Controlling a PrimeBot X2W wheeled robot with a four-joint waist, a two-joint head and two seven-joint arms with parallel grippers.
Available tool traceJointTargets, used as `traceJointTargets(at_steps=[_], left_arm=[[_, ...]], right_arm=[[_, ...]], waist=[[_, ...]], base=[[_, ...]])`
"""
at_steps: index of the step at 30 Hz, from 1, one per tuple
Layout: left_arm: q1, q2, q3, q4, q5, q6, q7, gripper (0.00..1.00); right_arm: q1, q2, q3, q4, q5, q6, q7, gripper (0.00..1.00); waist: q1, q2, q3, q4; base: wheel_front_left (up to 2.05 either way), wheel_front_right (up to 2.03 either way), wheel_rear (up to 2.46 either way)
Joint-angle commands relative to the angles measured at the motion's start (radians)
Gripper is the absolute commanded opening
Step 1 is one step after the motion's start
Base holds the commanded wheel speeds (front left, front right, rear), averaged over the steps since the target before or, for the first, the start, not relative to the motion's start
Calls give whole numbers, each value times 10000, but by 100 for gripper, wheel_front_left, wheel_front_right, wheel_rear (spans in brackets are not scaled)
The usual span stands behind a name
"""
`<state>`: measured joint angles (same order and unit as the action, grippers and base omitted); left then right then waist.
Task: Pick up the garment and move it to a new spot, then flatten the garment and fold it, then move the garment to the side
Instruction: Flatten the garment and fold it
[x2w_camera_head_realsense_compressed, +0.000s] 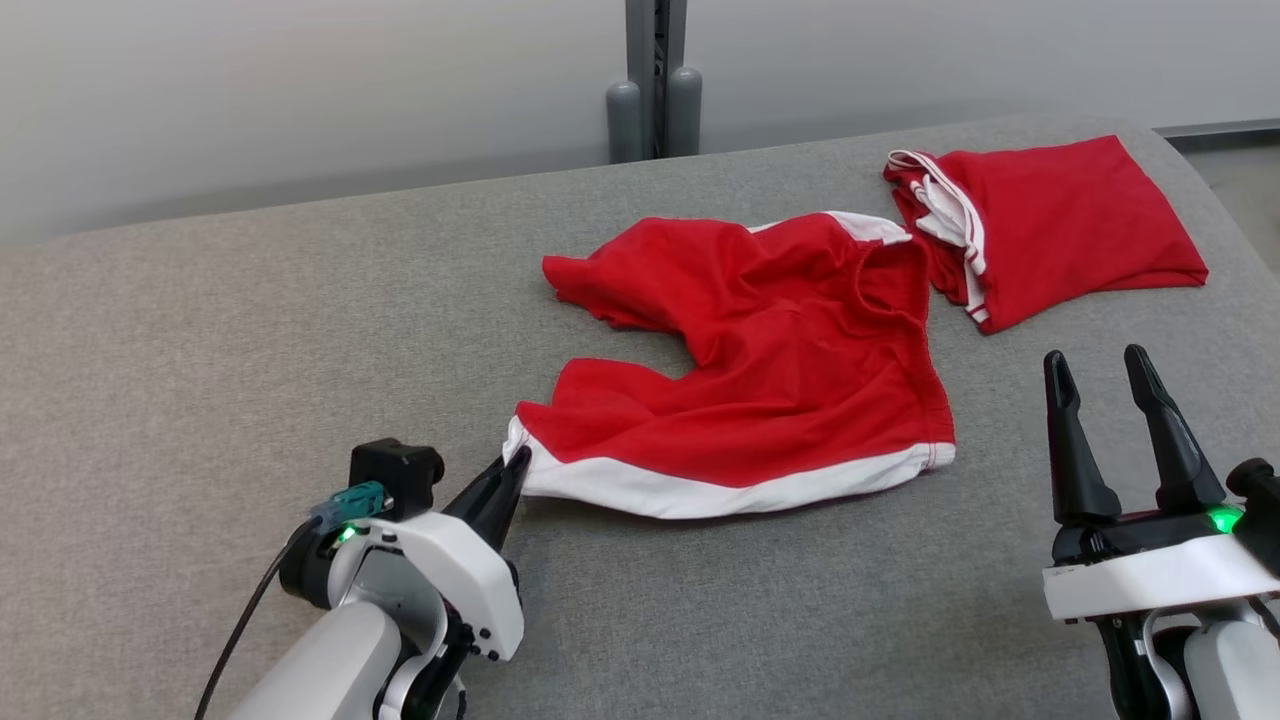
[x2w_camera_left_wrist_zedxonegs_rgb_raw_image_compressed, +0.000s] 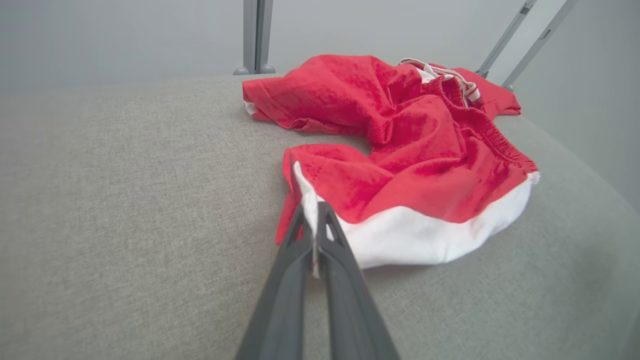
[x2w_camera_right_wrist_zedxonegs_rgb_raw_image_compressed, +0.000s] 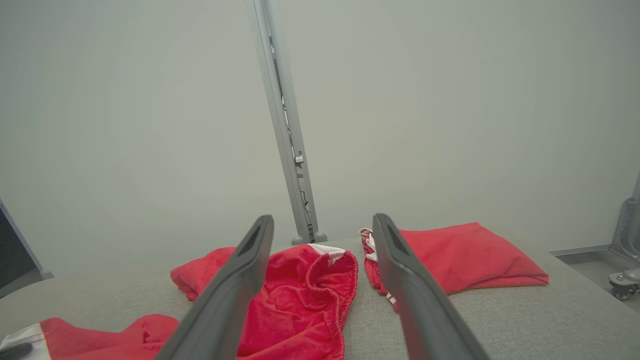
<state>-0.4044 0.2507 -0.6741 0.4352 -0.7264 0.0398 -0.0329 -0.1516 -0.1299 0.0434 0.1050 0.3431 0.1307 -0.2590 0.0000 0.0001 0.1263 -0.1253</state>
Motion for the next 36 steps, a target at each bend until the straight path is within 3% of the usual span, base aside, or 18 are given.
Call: traceJointTargets(at_steps=[1, 12, 18, 20, 21, 22, 28, 36], left_arm=[[230, 106, 85, -216, -63, 135, -61, 0], [1620, 897, 456, -1428, -360, 1031, 142, 0], [2038, 1108, 528, -1559, -461, 1218, 192, 0], [2154, 1115, 517, -1572, -527, 1233, 245, 20], [2170, 1118, 518, -1589, -545, 1251, 282, 44], [2161, 1119, 532, -1607, -569, 1273, 271, 100], [2313, 1322, 724, -1789, -655, 1372, 186, 100], [2539, 2118, 1408, -2708, -325, 1983, -503, 100]], right_arm=[[136, -94, 0, 25, 7, 4, -60, 100], [156, -212, 204, 413, 99, 4, -60, 100], [196, -229, 272, 575, 138, 4, -59, 100], [208, -221, 306, 601, 145, 4, -59, 100], [210, -220, 314, 612, 148, 4, -59, 100], [207, -224, 330, 632, 155, 4, -60, 100], [189, -261, 419, 736, 178, 4, -60, 100], [337, -276, 463, 790, 130, 4, -59, 100]], waist=[[0, -1, -123, 186], [0, -1, -354, 677], [0, -1, -484, 757], [0, -1, -520, 763], [0, -1, -533, 764], [0, -1, -548, 763], [0, -1, -643, 746], [0, -1, -931, 784]], base=[[0, 0, 0], [0, 0, 0], [0, 0, 0], [0, 0, 0], [0, 0, 0], [0, 0, 0], [0, 0, 0], [0, 0, 0]])
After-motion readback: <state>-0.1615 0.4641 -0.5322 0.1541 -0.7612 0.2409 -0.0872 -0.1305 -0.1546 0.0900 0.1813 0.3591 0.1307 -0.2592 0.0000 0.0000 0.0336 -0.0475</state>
